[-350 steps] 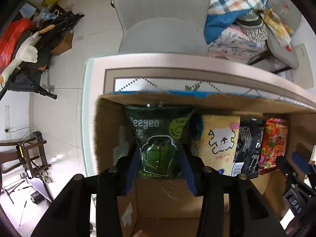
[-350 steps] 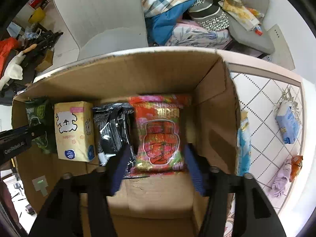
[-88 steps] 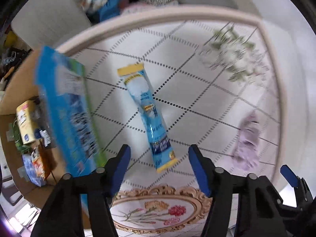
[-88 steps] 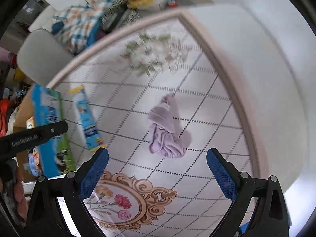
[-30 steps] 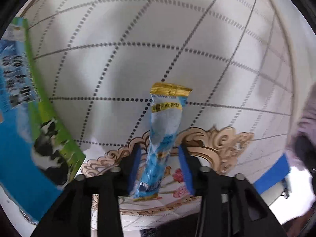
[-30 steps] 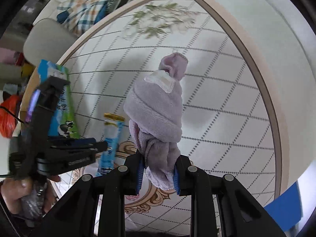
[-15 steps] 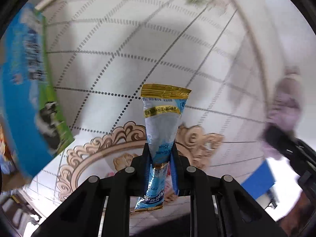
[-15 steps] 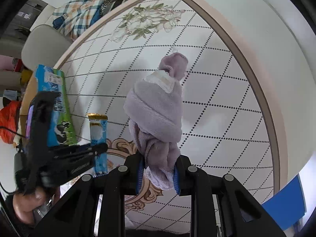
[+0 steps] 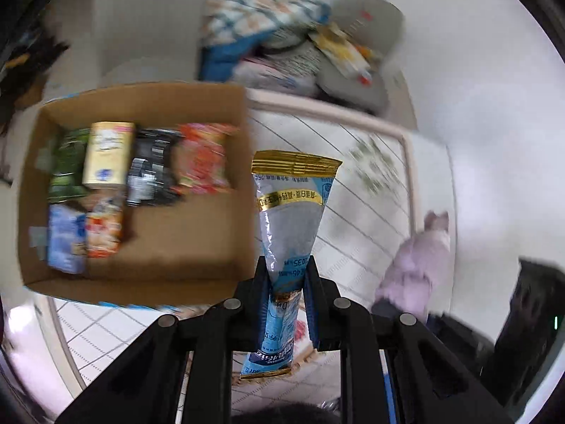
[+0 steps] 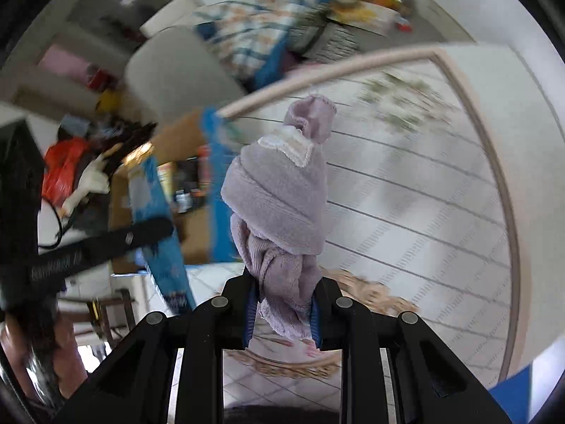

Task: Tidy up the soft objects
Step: 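Carry the tube pack and lilac cloth over the box with both tools, then open both tools to drop the tube pack and cloth into the box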

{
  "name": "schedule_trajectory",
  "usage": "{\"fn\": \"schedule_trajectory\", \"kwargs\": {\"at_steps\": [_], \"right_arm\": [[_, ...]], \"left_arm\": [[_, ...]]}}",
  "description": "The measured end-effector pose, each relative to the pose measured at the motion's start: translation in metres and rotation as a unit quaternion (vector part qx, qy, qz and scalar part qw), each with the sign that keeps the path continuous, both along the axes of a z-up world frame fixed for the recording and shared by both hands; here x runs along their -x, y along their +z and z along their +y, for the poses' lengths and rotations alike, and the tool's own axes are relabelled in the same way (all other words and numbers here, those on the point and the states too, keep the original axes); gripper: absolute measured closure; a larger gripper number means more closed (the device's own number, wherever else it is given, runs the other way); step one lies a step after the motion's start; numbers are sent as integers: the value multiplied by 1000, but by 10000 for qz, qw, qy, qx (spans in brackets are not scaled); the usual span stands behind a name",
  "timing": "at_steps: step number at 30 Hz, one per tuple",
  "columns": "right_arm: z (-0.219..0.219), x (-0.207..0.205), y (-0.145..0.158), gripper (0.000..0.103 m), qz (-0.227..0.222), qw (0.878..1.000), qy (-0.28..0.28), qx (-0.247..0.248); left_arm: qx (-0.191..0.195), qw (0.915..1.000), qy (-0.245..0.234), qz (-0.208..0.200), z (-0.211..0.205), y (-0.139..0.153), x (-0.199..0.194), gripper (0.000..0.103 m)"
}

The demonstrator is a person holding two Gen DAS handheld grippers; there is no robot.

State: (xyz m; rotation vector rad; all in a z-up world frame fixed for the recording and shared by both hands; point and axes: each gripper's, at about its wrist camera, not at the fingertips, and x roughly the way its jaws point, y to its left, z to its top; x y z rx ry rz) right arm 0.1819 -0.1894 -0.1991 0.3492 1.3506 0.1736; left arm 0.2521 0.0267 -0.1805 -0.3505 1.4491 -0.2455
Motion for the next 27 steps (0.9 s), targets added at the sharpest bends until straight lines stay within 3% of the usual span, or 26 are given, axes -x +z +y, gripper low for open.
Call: {"fn": "schedule_trajectory", "kwargs": {"at_steps": [4,11,18,23,25,27], "right_arm": [[67,-29,-1,77,-80,9989,423,160],[151,-63,-50,77,313,9939,872,598],[170,-88,-107,77,810,9874,947,976],[173,-95,-127,73,1032,9847,997,988],[172,-95,-131,70,1074,9846,994,954],[172,-96,-132,62,1064,9846,987,974]], "left_arm": [[70,9977,622,276,50,-27,-23,88],[61,9925,743,970,84,-91,-52,88],[-52,9852,548,1623,92,-152,-61,87],[41,9768,568,2065,99,-167,-57,84],[113,9762,610,2076,103,-167,-55,81],[49,9784,638,1965,108,-160,-53,72]]}}
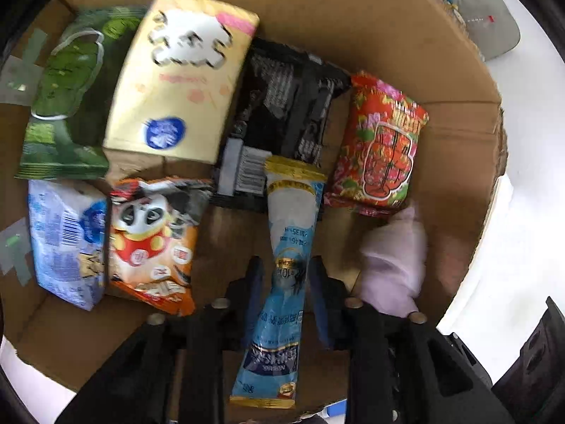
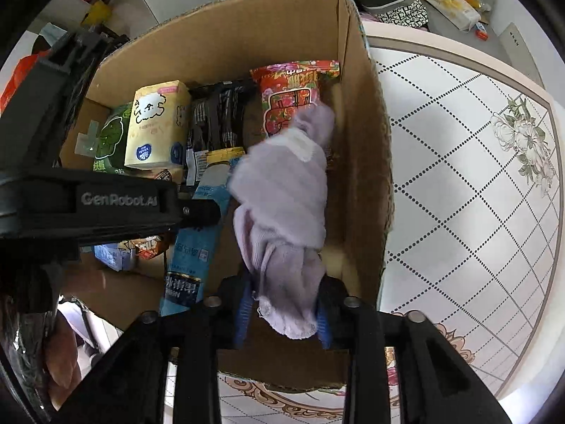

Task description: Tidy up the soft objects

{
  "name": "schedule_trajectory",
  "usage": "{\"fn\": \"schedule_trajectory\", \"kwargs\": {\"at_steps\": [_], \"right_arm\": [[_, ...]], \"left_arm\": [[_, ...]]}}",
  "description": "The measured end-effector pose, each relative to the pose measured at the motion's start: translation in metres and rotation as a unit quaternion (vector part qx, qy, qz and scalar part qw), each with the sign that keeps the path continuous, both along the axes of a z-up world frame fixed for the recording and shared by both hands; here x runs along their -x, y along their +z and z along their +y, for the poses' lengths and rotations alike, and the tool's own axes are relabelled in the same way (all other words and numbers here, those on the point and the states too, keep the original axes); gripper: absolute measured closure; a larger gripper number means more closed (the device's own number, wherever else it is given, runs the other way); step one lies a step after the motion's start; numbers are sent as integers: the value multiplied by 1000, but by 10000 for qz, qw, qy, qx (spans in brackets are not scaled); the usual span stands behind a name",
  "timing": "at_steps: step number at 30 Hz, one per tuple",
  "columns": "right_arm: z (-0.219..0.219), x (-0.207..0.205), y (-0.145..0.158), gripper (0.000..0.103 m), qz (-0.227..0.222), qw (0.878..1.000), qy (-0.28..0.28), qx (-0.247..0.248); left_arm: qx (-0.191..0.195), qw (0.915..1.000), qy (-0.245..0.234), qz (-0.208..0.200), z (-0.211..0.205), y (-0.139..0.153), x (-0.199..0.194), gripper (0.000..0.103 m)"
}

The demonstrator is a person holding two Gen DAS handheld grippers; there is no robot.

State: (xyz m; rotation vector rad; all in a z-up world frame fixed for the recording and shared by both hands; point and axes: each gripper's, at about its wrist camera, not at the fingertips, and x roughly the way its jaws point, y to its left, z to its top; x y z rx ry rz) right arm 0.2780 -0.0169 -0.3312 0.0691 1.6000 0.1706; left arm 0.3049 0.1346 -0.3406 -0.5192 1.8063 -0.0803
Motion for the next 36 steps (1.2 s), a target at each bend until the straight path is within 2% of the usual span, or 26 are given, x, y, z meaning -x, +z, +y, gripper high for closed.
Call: {"fn": "schedule_trajectory", "kwargs": {"at_steps": [4,5,6,8,9,12,14,15,17,20,23,33,36], "right_arm": [[-1,1,5,48,-9,10000,-4,-40],[-1,2,9,44,-40,10000,-16,-34],[-1,2,11,43,-75,10000,-23,-32],[-1,3,16,43,-83,9999,-55,-62],[-2,5,19,42,-88,9999,-66,-87],[-1,11,26,35,-140,9999,-38,-52],[1,16,31,32,-194,9998,8,8],[0,18,35,22,-218,9998,17,39],[0,25,43,10,-301,9995,42,78],[-1,35,53,8,-407,9991,55,114],[-3,45,62,0,-509,9985,24,181],[-4,60,99,0,-982,9946,-9,346],[-6,62,106,0,-1048,9939,-41,335]], "left_arm": [[-181,9994,-155,-237,7,20,0,60],[-282,9987,-215,-359,9,28,1,52],[-372,9979,-272,-454,10,34,1,43],[-584,9949,-414,-705,13,51,5,36],[-684,9934,-470,-795,14,56,8,28],[-1035,9859,-668,-1137,19,74,22,11],[-1309,9787,-767,-1385,22,89,36,7],[-1408,9754,-812,-1490,24,95,42,3],[-1511,9715,-830,-1628,27,98,49,2],[-1601,9669,-765,-1836,25,100,50,1],[-1795,9602,-705,-2023,24,107,58,1],[-1963,9478,-428,-2475,28,140,86,1],[-1958,9480,-382,-2479,30,146,92,1]]}}
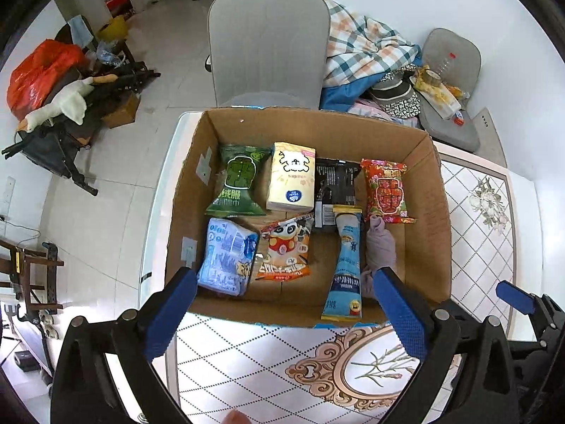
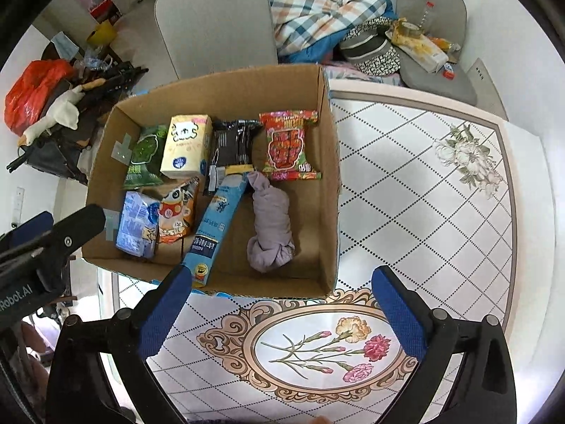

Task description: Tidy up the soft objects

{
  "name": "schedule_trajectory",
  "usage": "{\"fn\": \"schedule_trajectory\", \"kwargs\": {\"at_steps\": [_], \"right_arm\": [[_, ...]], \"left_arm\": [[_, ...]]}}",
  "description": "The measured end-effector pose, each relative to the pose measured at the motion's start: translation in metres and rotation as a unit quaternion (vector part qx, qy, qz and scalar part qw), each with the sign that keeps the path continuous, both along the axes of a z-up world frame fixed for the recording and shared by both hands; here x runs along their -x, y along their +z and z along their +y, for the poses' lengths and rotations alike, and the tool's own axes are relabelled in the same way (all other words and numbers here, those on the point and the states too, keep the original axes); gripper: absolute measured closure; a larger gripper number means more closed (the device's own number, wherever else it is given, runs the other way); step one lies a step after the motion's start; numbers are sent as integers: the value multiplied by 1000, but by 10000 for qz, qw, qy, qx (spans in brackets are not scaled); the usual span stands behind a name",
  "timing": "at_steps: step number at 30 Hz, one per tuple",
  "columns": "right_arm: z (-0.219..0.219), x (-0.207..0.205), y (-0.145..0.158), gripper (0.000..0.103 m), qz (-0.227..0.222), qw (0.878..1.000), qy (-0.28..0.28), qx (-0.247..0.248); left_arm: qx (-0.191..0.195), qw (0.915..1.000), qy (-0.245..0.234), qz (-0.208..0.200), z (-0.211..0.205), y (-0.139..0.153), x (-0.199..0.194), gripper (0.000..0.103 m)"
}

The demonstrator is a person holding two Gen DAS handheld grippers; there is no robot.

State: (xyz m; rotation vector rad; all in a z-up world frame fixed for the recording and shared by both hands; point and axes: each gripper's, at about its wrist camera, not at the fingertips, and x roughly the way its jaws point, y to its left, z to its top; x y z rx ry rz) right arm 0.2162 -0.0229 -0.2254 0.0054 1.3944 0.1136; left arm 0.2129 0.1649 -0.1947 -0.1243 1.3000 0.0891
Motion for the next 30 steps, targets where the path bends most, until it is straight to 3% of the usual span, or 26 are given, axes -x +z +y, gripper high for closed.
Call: {"fn": "schedule_trajectory", "kwargs": {"at_steps": [8,13,19,30], "right_arm": [[-4,14,31,0,-242,9997,-9,-86],[-13,41,75,0,-566,9981,4,-227],[-25,78,131,0,-1014,9943,-4,-313],[-33,135,218,0,-1798,9836,62,-117]], "left_arm": [[-97,9993,-93,-351,-10,38,24,1],[-27,9976,-100,-680,-15,80,50,1],[-245,9922,-179,-1211,-26,139,85,1],[-144,9899,-161,-1401,-26,187,130,1]]}}
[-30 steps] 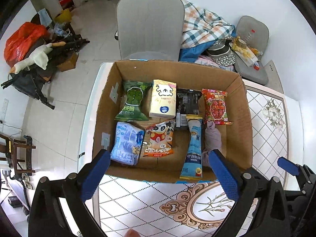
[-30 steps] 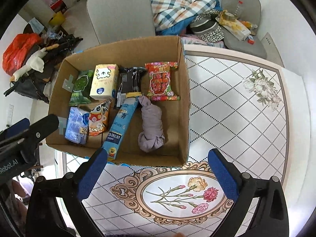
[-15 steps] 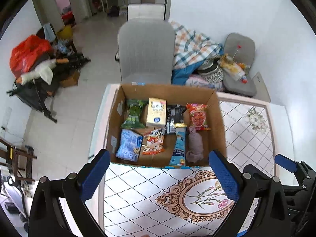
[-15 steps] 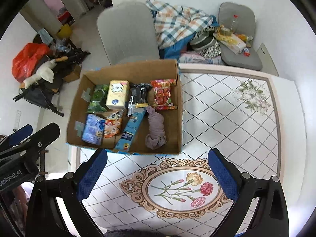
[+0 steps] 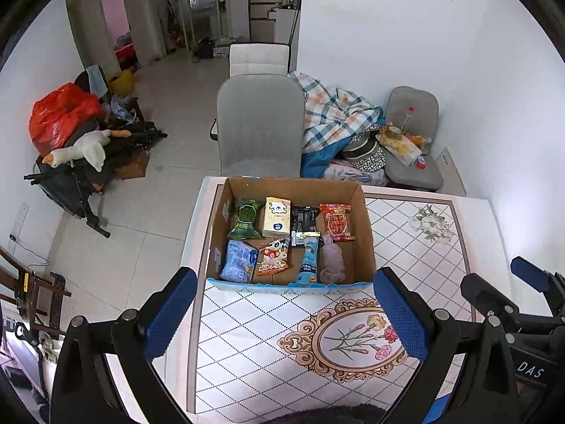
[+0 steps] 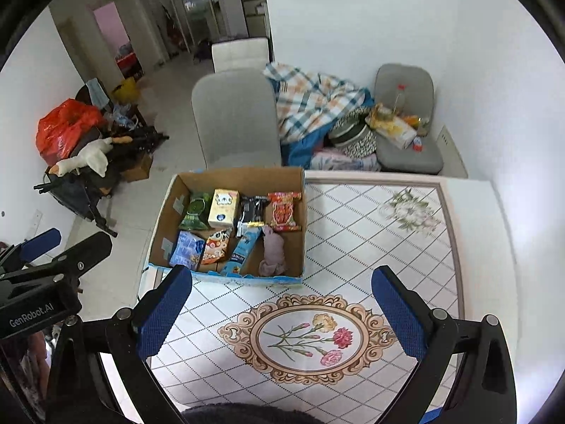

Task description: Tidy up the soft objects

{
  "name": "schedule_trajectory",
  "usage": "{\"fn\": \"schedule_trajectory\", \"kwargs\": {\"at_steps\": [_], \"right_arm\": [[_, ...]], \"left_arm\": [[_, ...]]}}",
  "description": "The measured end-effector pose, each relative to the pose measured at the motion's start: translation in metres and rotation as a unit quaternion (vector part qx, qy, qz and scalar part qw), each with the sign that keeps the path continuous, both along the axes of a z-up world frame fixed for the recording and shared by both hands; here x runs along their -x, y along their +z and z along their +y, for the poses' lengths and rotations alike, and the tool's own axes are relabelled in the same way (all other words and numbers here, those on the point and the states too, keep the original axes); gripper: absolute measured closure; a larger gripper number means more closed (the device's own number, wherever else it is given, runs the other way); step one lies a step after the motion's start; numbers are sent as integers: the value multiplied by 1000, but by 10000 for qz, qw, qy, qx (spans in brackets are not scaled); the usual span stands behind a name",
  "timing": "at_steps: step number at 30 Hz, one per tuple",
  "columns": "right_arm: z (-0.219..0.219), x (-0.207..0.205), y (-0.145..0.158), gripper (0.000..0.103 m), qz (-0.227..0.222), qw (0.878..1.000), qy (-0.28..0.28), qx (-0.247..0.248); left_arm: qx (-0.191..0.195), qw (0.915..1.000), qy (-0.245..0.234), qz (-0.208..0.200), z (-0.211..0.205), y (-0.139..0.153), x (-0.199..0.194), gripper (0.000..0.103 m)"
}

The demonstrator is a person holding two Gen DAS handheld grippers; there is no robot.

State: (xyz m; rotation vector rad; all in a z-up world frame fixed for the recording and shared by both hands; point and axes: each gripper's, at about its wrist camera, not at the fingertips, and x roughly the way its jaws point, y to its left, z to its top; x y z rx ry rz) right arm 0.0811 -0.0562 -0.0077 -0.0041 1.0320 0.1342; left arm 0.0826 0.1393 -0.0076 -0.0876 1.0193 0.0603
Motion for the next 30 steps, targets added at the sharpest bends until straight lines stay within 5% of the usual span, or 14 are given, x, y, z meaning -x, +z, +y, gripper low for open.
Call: {"fn": "schedule_trajectory", "kwargs": {"at_steps": [8,30], "right_arm": [[-2,22,28,0,-197,9998,24,61],[-22,37,41,0,-314,9991,-239,155]], "left_arm": [[-140,9998,2,-125,-7,16,21,1],[-159,9998,48,-118,-14,20,30,1]]}}
